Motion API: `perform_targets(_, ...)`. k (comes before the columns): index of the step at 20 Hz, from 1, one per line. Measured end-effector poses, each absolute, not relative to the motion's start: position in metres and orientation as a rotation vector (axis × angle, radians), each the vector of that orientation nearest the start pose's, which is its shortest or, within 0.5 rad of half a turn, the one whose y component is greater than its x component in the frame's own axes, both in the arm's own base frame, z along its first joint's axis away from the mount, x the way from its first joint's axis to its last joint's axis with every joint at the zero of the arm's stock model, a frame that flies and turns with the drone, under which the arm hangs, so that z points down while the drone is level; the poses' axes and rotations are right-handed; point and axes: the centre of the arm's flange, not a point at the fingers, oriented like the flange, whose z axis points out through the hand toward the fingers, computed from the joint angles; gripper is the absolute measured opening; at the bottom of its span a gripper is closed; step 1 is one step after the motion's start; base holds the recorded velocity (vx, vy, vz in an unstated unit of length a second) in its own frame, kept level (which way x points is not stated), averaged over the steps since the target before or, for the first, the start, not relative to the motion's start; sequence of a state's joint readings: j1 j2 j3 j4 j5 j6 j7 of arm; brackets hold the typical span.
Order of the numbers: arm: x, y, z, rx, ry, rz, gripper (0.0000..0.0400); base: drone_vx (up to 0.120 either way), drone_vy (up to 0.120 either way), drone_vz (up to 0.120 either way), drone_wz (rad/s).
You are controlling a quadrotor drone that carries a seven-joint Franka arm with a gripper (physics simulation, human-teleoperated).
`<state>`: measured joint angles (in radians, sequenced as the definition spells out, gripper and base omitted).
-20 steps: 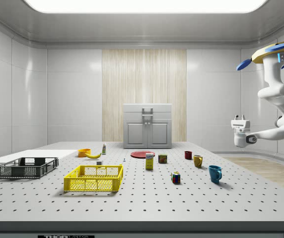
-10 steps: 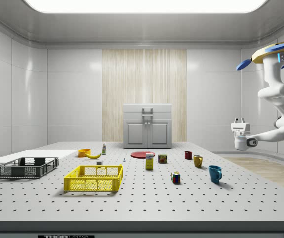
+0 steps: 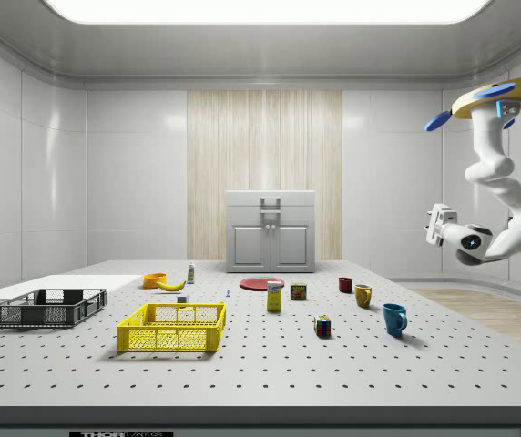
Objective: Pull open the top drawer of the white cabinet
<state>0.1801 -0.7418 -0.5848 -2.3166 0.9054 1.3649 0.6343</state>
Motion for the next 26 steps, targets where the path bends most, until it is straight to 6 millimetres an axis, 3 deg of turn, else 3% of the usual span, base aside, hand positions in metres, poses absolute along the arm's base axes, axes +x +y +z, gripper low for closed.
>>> perform_targets(9, 0.306, -0.099, 0.596, -1.531, 0.631, 0.600, 0.0306, 0.120, -0.120, 0.098, 0.000)
perform_targets(22, 0.307, -0.100, 0.592, -1.489, 0.613, 0.611, 0.0305, 0.120, -0.120, 0.120, 0.000)
perform_targets(26, 0.307, -0.100, 0.592, -1.487, 0.612, 0.612, 0.0305, 0.110, -0.120, 0.020, 0.000)
